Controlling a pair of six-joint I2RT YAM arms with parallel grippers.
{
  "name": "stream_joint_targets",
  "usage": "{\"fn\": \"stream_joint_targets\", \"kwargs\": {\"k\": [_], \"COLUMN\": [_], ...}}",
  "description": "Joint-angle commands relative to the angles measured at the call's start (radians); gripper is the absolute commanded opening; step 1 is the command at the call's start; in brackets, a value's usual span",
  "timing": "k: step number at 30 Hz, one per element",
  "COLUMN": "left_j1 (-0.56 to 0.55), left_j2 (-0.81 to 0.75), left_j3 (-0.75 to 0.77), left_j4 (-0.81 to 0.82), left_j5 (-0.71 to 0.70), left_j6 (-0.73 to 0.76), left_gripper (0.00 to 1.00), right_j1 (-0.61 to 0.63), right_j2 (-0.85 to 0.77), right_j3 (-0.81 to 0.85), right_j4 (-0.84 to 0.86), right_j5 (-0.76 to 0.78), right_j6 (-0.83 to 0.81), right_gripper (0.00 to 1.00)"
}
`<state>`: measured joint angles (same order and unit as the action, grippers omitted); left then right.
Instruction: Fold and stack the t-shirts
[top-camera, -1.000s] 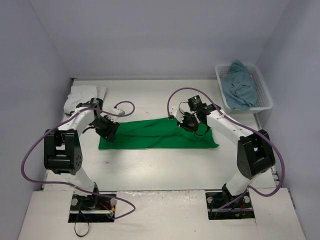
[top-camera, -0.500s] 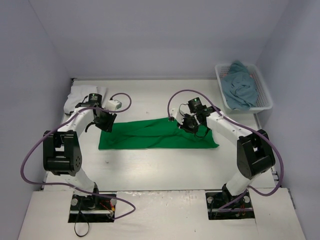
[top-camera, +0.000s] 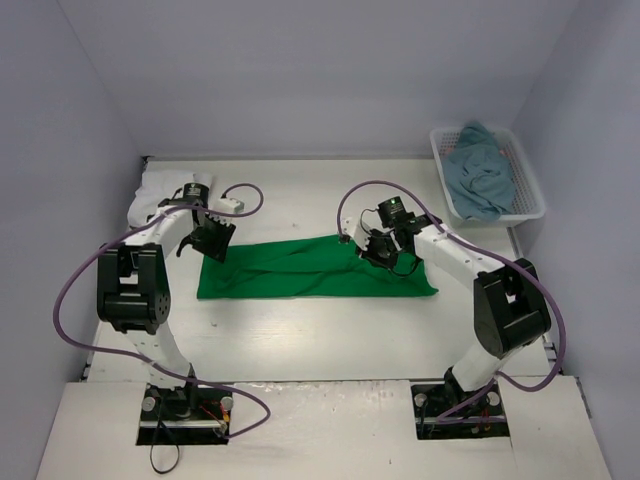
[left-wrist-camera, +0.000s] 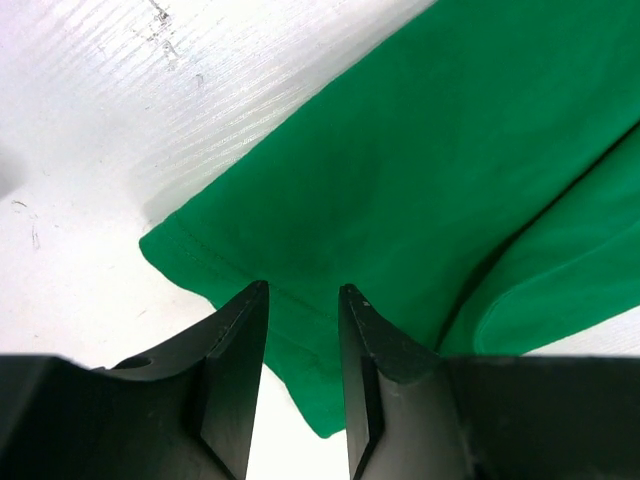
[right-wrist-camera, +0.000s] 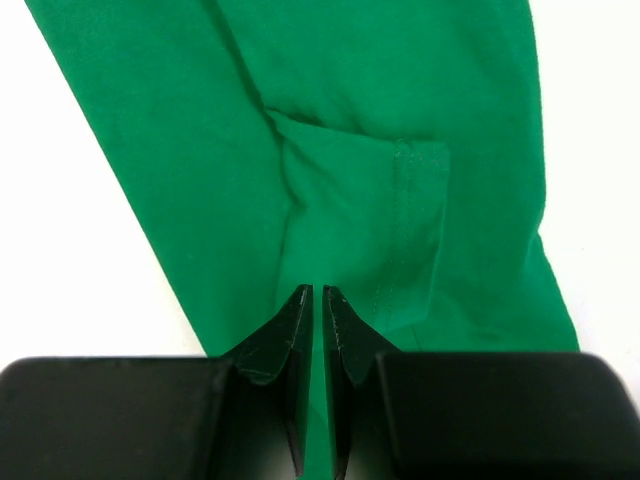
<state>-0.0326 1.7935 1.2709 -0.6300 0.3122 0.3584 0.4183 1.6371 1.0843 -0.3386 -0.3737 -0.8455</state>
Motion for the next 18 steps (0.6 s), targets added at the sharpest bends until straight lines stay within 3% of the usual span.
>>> {"fn": "stream_joint_targets", "kwargs": {"k": [1,12,18], "left_j1": [-0.001,-0.003,-0.003], "left_j2": [-0.013,0.024,0.049], "left_j3": [0.007,-0.013,-0.001], "left_j4": [-0.002,0.009,0.018], "left_j5": [-0.015,0.016,0.024], "left_j6": [-0.004,-0.016,-0.045], "left_gripper": [0.29,0.31,0.18], "right_j1": [-0.006,-0.01,-0.044], "right_j2": [-0.036,-0.049,-0.036], "right_j3": [-0.001,-0.012,-0.003], "right_j4": [0.019,0.021,0.073], "right_j5": [-0.021,-0.014,-0.019], "right_j6": [0.002,0.006,0.025], "right_gripper": [0.06,0.06,0.0]}}
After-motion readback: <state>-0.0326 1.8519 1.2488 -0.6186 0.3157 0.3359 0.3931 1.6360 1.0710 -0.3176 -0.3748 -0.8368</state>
